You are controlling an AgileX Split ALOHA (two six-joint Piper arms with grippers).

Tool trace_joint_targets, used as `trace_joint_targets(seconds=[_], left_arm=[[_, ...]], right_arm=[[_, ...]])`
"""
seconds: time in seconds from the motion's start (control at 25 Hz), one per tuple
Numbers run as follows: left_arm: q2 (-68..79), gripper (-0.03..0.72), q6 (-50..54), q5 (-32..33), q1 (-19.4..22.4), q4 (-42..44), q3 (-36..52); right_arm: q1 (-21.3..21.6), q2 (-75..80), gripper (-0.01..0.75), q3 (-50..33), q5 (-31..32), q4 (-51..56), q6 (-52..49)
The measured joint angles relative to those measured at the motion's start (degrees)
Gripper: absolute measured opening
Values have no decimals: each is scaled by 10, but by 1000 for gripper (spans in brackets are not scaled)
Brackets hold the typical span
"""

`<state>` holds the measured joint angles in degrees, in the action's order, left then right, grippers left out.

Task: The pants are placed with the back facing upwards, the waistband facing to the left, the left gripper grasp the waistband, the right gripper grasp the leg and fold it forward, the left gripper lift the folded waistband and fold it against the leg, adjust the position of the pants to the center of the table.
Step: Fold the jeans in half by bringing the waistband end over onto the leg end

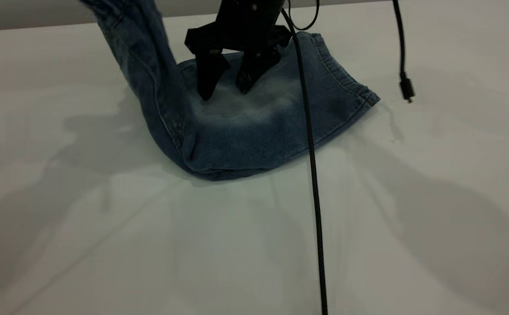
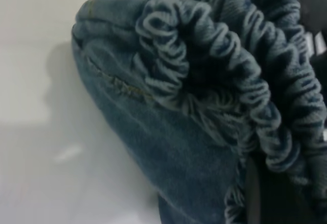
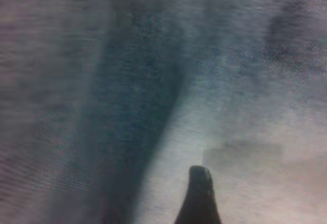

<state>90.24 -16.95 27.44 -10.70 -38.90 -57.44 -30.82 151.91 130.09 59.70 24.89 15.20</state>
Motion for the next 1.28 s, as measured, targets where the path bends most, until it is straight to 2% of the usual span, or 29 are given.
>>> trace_joint_targets(seconds=[0.24, 0.48, 0.88, 1.28], left_arm=[[0, 135, -7, 9, 0, -17, -23], [0, 135, -21, 14, -5, -16, -27], [39, 135, -21, -48, -79, -19, -45], [213, 135, -28, -53, -142, -19, -173]], right_arm=[[2, -3, 491, 0, 1, 31, 16], [41, -50, 463, 0, 23, -40, 15], [129, -178, 458, 2, 44, -56, 14], [171, -240, 458, 2, 62, -57, 15]])
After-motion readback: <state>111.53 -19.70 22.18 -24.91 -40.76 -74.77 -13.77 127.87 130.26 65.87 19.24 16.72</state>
